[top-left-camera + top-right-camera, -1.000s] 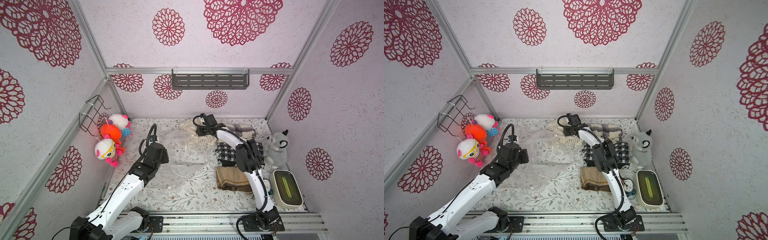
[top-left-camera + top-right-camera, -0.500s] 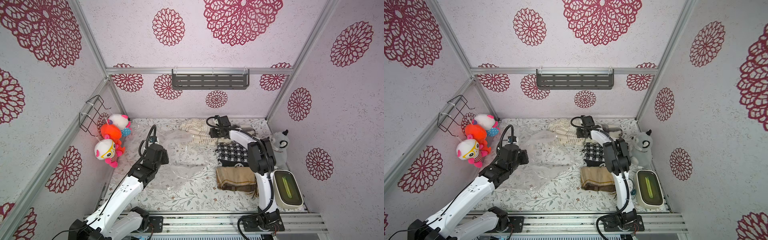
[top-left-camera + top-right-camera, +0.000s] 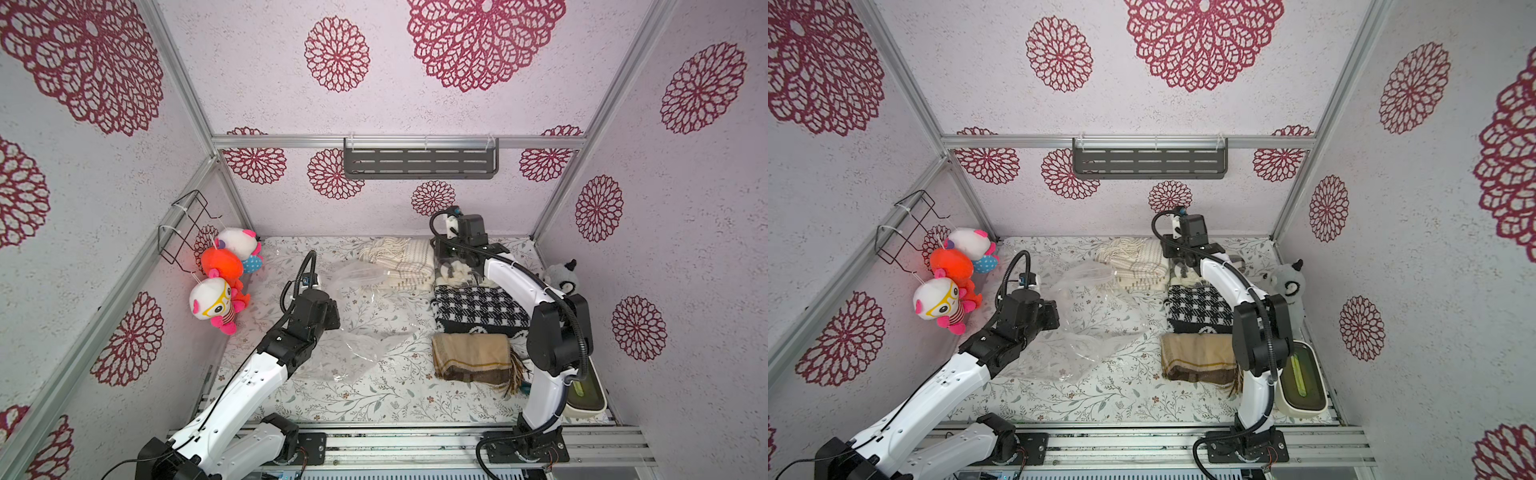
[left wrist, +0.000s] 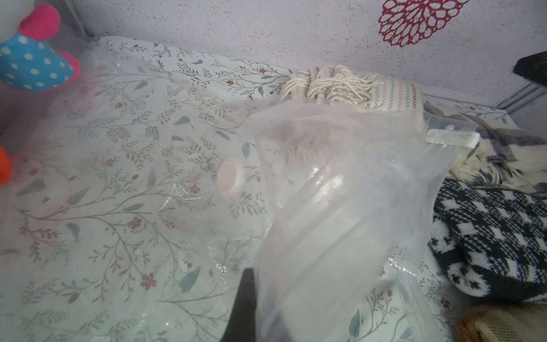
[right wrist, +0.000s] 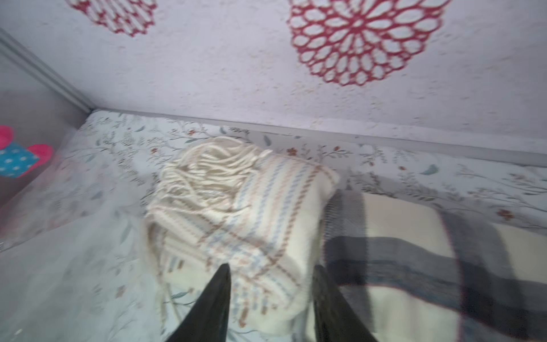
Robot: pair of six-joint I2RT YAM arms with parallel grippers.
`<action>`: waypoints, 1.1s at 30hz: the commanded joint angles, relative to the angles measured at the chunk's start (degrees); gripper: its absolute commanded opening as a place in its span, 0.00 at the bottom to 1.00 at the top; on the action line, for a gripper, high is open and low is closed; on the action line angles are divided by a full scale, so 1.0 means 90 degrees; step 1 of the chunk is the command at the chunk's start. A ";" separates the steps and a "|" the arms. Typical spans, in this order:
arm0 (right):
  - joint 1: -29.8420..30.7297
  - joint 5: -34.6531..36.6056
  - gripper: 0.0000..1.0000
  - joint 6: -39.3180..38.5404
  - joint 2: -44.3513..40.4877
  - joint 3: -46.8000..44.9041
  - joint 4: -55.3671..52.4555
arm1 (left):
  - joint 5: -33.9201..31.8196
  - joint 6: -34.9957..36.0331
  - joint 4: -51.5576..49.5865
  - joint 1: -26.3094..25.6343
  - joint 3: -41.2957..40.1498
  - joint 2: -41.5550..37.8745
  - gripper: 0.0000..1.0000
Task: Take the scarf out of the vacuum bag
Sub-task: Adjust the scarf at the center of the board, then adjust the vacuum bag at the center of the board.
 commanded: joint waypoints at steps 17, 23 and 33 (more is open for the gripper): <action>0.0534 0.0006 0.28 0.0252 0.0711 -0.1059 0.0370 | -0.0071 0.0190 0.0442 -0.0832 0.0661 0.0827 0.01; 0.0363 -0.0421 0.30 0.0382 0.0290 -0.1543 0.0799 | 0.0011 0.0323 0.0588 -0.1493 0.1014 0.1523 0.09; 0.0325 -0.0711 0.41 0.0664 -0.2013 -0.2456 0.1188 | 0.0721 0.0486 0.0793 -0.2211 0.1296 0.2872 0.63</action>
